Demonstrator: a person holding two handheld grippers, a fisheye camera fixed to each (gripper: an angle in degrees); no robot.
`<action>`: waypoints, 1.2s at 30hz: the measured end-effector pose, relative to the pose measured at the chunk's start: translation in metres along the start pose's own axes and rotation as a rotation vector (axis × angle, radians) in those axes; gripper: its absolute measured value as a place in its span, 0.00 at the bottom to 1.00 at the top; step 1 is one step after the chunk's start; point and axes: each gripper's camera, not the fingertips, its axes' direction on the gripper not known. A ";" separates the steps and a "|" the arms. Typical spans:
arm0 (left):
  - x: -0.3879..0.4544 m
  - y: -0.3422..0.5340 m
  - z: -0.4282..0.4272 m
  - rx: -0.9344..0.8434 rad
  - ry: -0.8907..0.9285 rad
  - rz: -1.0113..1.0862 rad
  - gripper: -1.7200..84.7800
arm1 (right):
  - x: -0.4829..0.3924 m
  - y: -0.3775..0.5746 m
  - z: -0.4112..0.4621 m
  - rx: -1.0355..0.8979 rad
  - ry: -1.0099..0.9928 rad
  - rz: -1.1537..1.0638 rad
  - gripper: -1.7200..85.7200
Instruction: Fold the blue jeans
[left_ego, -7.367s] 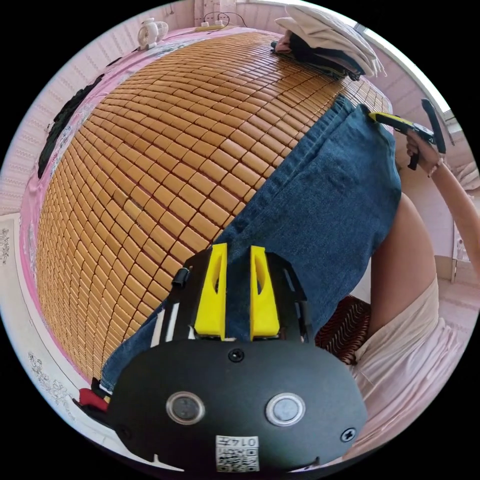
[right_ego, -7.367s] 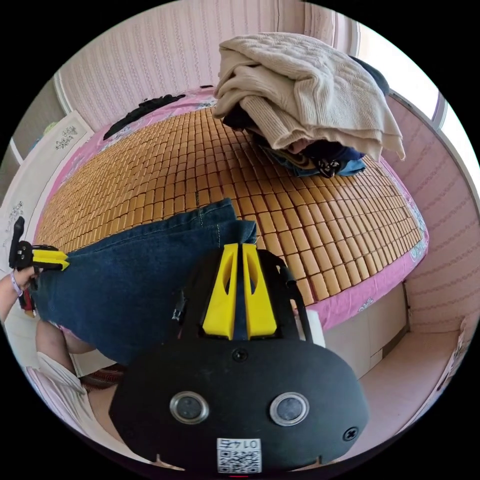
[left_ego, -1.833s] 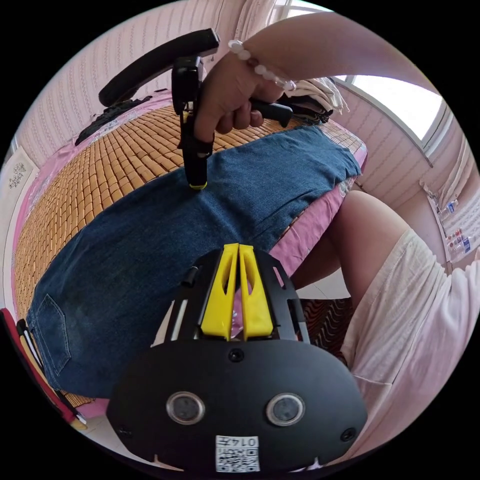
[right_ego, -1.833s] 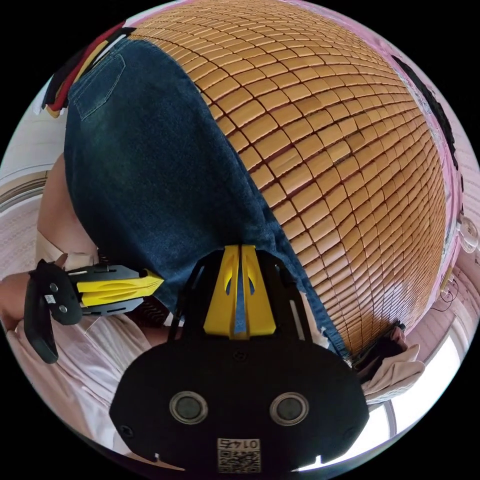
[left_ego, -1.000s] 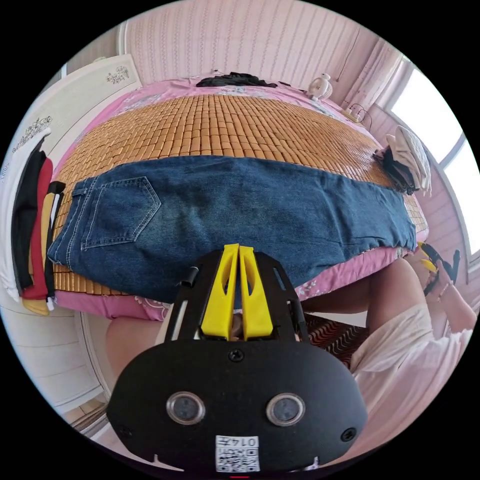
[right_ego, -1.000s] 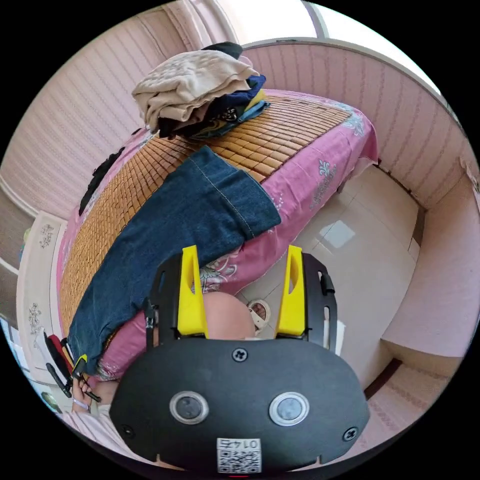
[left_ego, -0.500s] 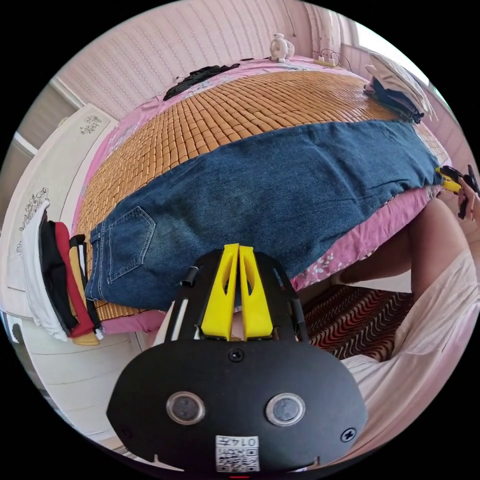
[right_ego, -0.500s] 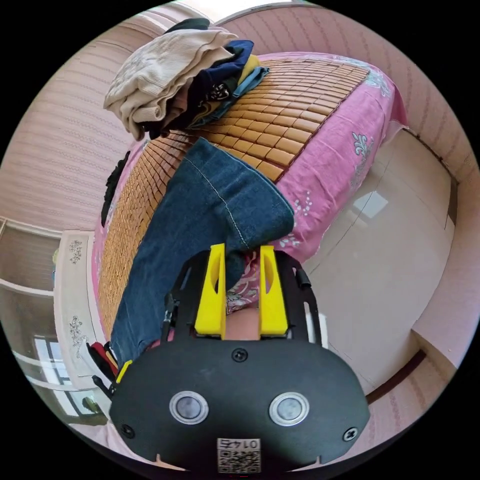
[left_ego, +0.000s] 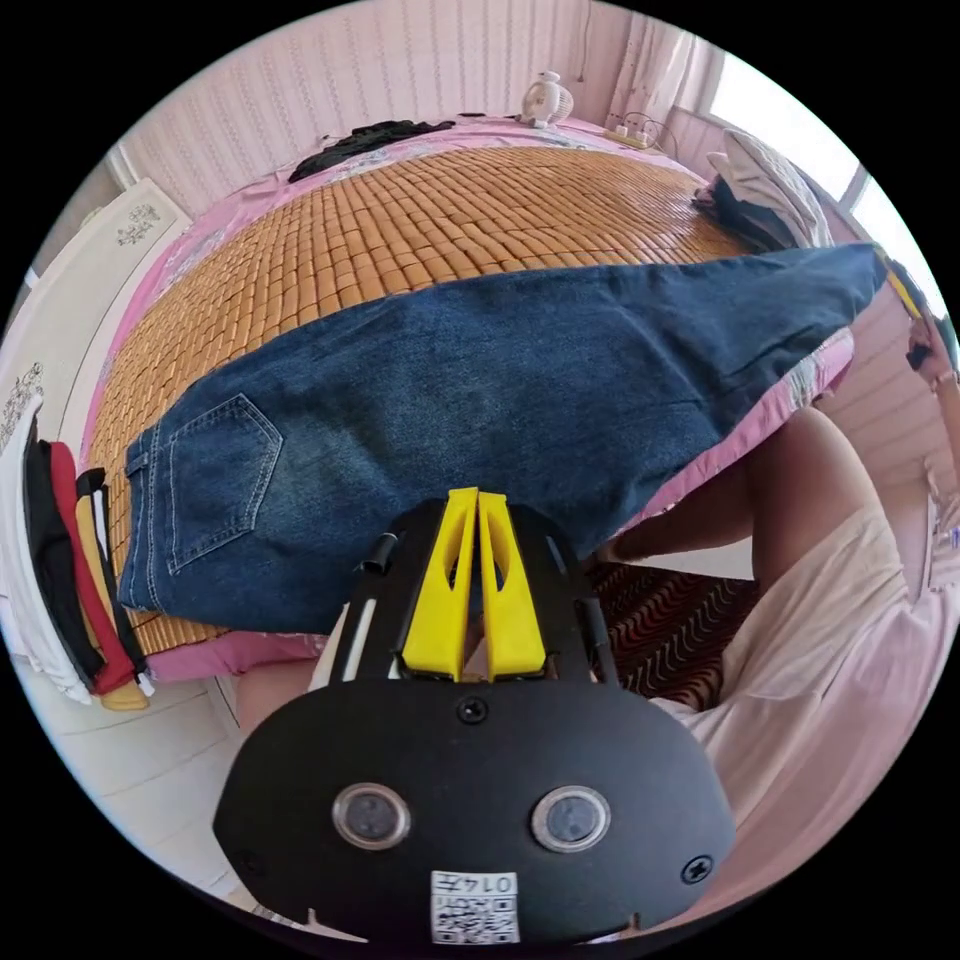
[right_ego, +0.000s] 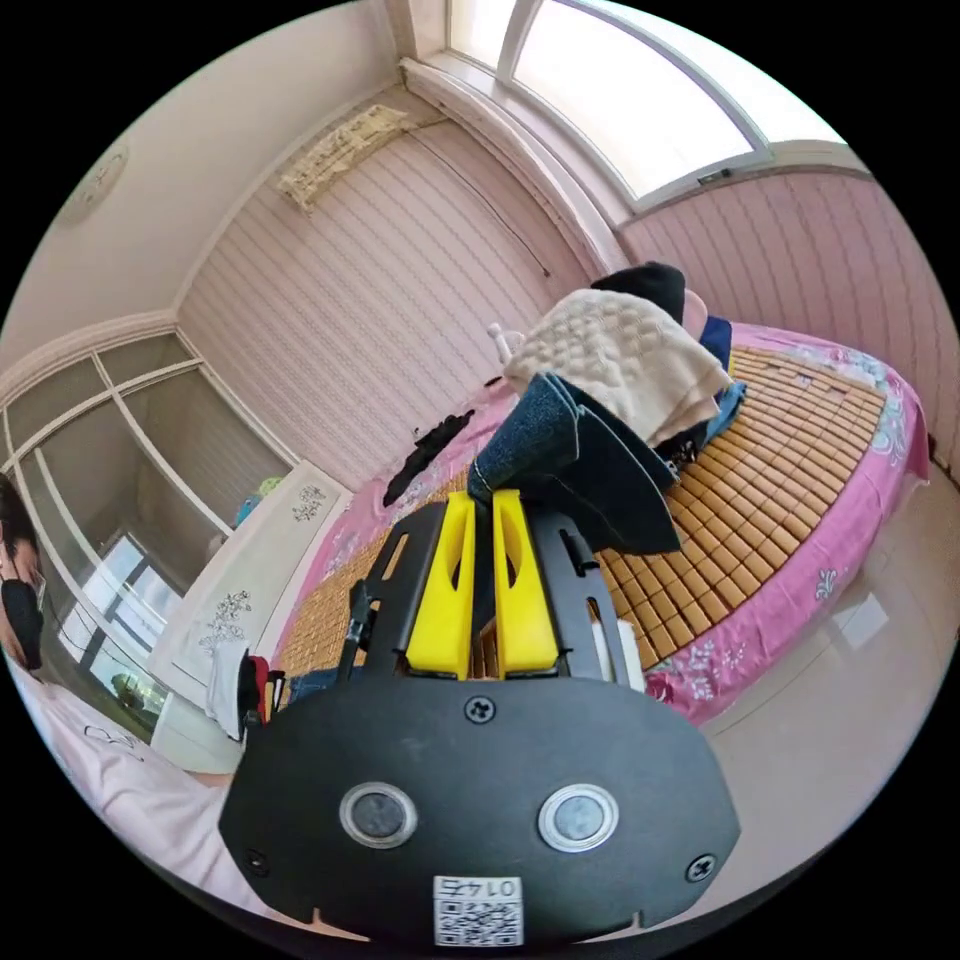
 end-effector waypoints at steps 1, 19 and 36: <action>0.011 -0.006 0.002 -0.002 0.048 0.055 0.01 | -0.010 -0.004 -0.006 0.029 -0.015 -0.019 0.05; -0.083 0.082 -0.102 0.122 0.067 -0.081 0.01 | -0.362 0.351 0.255 -1.055 -0.665 -0.838 0.10; -0.154 0.097 -0.083 0.055 0.022 -0.389 0.13 | -0.307 0.473 0.310 -1.152 -0.206 -0.791 0.11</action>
